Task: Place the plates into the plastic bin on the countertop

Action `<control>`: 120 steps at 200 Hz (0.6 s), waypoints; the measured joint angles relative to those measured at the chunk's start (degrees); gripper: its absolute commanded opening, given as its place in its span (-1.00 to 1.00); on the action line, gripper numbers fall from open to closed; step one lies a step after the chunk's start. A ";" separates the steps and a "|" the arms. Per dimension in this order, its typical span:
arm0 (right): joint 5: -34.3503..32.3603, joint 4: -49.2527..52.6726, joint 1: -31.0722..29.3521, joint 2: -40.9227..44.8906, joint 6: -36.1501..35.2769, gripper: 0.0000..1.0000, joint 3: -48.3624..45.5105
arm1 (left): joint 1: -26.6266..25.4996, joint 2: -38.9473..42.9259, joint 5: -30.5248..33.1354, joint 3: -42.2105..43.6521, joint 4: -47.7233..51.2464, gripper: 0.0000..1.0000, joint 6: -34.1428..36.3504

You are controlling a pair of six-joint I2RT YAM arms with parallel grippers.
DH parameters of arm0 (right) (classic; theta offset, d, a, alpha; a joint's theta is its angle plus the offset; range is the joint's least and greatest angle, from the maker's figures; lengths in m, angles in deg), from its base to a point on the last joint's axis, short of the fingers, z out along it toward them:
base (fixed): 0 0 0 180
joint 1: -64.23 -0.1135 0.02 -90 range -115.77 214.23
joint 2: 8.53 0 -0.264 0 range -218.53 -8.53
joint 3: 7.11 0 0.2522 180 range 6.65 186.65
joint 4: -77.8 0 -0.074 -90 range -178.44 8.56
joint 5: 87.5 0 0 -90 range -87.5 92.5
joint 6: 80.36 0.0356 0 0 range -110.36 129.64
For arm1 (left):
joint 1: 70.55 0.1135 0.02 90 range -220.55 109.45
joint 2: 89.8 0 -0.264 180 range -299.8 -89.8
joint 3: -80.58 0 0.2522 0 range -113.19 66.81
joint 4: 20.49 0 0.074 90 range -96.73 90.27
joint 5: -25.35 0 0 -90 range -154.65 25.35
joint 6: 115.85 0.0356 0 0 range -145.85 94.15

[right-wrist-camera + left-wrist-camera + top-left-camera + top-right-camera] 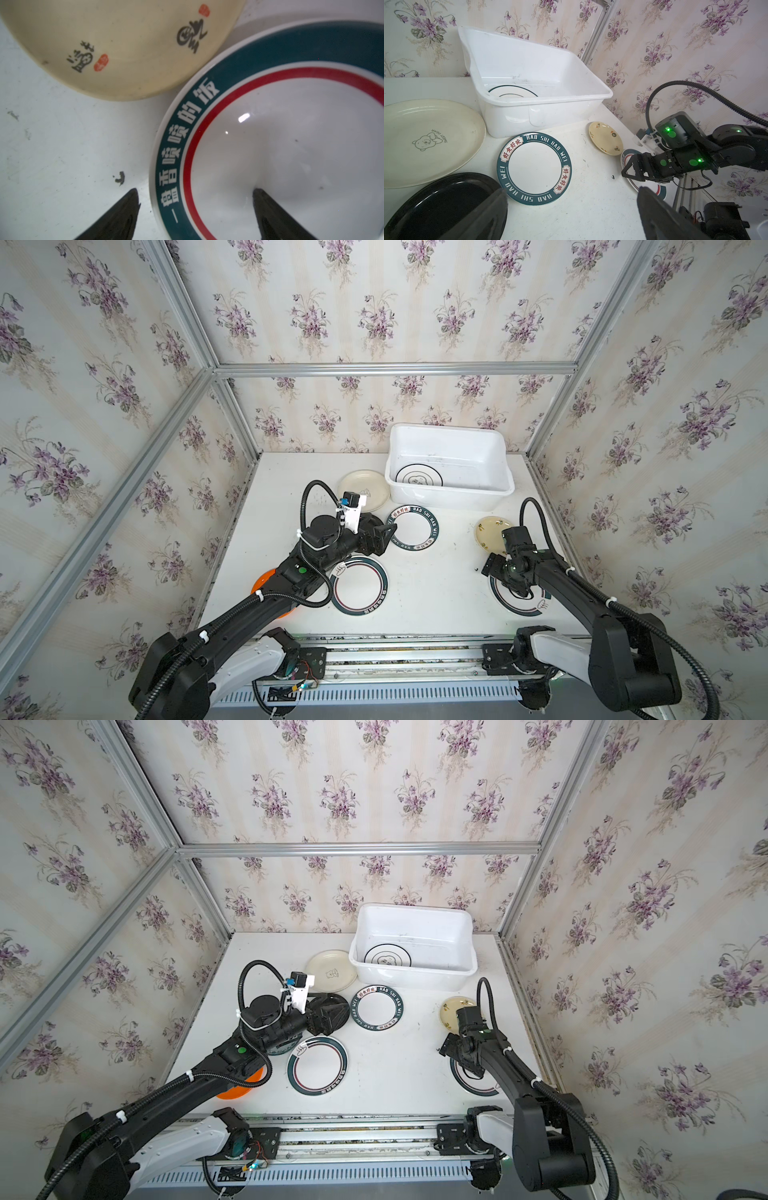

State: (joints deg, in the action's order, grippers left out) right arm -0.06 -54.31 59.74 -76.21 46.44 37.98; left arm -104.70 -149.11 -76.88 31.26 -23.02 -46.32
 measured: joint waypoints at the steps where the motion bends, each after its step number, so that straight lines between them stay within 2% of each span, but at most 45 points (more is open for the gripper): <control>1: -0.07 0.02 -0.04 -0.04 0.04 0.66 0.04 | 0.00 0.00 0.00 0.02 0.00 0.99 0.00; 84: -3.56 -2.29 -3.82 -6.12 2.38 0.05 2.45 | 0.00 0.42 0.59 0.22 0.07 0.99 0.46; 120: -4.13 -2.75 -4.39 -7.98 2.82 -0.04 3.10 | 0.00 0.61 1.05 0.50 0.44 0.99 0.87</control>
State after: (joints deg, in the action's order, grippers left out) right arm -4.20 -57.07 55.35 -84.19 49.26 41.08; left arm -104.70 -148.50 -75.83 31.77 -22.59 -45.44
